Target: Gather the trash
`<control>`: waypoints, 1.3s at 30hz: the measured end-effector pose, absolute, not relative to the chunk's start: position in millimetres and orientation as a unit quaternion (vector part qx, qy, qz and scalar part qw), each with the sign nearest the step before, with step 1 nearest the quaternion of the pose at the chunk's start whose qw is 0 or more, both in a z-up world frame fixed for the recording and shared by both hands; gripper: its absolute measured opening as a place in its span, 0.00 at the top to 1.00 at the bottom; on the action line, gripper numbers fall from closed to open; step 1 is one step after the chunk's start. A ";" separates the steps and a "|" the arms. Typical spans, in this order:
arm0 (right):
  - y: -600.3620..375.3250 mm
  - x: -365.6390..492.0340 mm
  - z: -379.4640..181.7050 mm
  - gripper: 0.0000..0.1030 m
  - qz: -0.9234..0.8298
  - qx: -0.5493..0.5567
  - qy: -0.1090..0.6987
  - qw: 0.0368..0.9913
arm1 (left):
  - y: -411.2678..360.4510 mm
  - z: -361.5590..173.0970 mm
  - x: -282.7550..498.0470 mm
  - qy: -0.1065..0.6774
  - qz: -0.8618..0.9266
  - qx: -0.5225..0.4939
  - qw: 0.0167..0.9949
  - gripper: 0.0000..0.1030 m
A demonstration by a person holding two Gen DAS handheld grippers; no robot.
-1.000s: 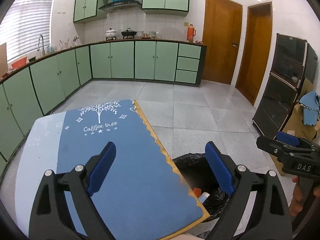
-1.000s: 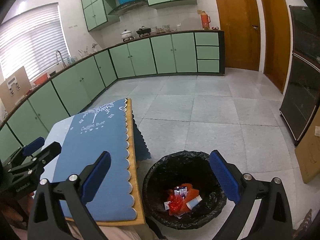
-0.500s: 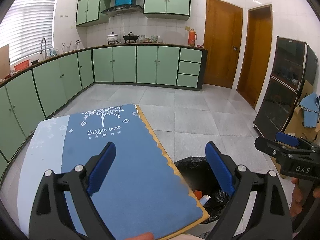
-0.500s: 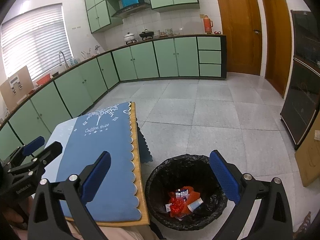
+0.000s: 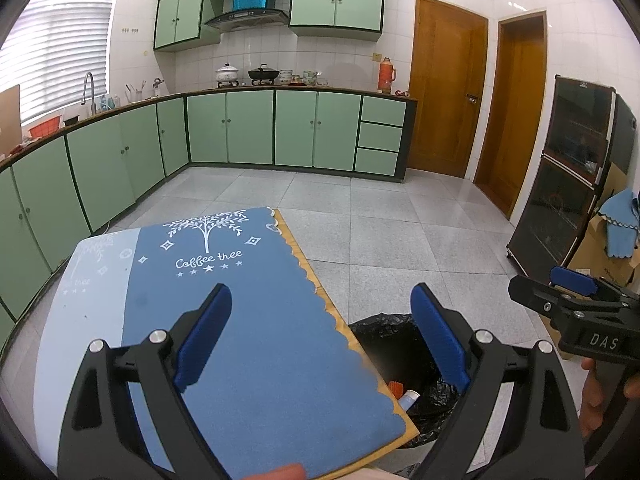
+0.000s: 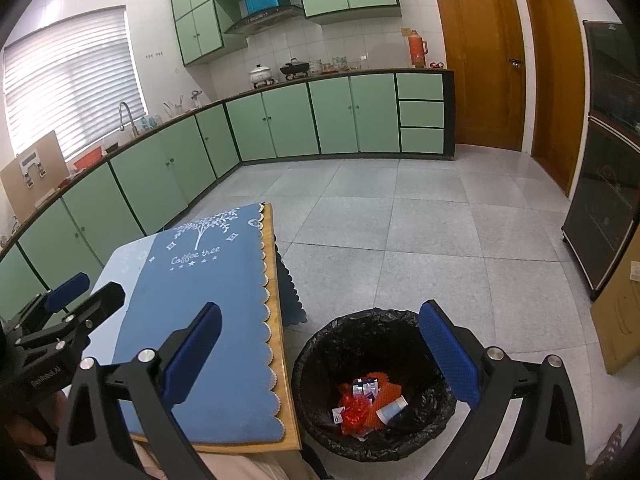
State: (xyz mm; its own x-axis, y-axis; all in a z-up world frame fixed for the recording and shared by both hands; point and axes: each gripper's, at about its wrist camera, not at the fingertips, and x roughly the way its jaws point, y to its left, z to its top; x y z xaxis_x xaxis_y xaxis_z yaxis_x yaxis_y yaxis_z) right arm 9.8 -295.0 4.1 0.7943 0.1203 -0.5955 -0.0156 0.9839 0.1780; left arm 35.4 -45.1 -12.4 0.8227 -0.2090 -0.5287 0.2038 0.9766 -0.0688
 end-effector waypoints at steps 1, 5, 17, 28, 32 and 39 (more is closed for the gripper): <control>-295.0 9.8 4.1 0.06 0.036 0.082 0.319 0.943 | -45.0 -12.4 35.4 0.277 -0.108 -0.005 0.955 0.15; -294.4 10.4 4.7 0.06 0.037 0.083 0.318 0.944 | -45.0 -12.0 35.5 0.278 -0.107 -0.006 0.955 0.15; -293.7 9.5 2.8 0.06 0.038 0.083 0.318 0.944 | -44.3 -11.8 35.3 0.278 -0.108 -0.006 0.954 0.15; -293.0 9.3 2.7 0.06 0.040 0.084 0.317 0.944 | -43.3 -11.9 35.0 0.278 -0.108 -0.007 0.955 0.15; -292.6 9.3 2.6 0.06 0.040 0.085 0.318 0.943 | -43.1 -12.0 35.1 0.278 -0.108 -0.007 0.954 0.15; -291.3 9.8 2.2 0.06 0.040 0.084 0.318 0.944 | -42.9 -11.9 35.2 0.278 -0.108 -0.007 0.954 0.15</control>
